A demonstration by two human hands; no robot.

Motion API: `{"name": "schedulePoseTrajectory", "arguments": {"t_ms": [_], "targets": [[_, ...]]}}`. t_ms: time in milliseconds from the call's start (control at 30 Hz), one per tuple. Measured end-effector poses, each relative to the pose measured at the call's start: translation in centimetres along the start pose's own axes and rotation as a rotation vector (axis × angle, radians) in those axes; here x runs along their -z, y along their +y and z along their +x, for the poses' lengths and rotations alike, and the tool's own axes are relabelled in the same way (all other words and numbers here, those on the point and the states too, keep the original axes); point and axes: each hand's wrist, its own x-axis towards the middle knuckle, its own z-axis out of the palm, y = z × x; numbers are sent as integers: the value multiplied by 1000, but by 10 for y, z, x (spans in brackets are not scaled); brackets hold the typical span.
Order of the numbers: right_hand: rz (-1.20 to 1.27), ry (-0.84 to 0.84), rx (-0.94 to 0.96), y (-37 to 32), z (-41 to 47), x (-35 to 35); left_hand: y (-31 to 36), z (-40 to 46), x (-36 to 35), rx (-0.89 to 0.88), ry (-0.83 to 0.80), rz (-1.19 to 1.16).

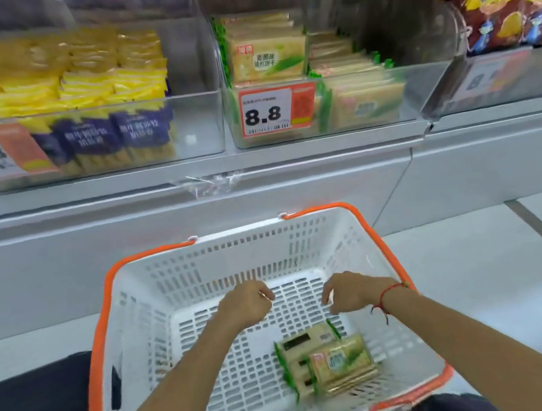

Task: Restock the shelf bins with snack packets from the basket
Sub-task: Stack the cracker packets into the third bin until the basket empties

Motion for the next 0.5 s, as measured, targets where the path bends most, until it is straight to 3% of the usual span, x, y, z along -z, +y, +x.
{"name": "schedulePoseTrajectory", "arguments": {"t_ms": [167,400,500], "targets": [[-223,-178,-48,21,28,-57,-28,26,-69,70,-203,63],[-277,-193,-70,43,54,-88,-51,49,-138,-41,-258,43],[-268,-188,-55,47,60,-89,-55,50,-147,-44,-206,188]]}}
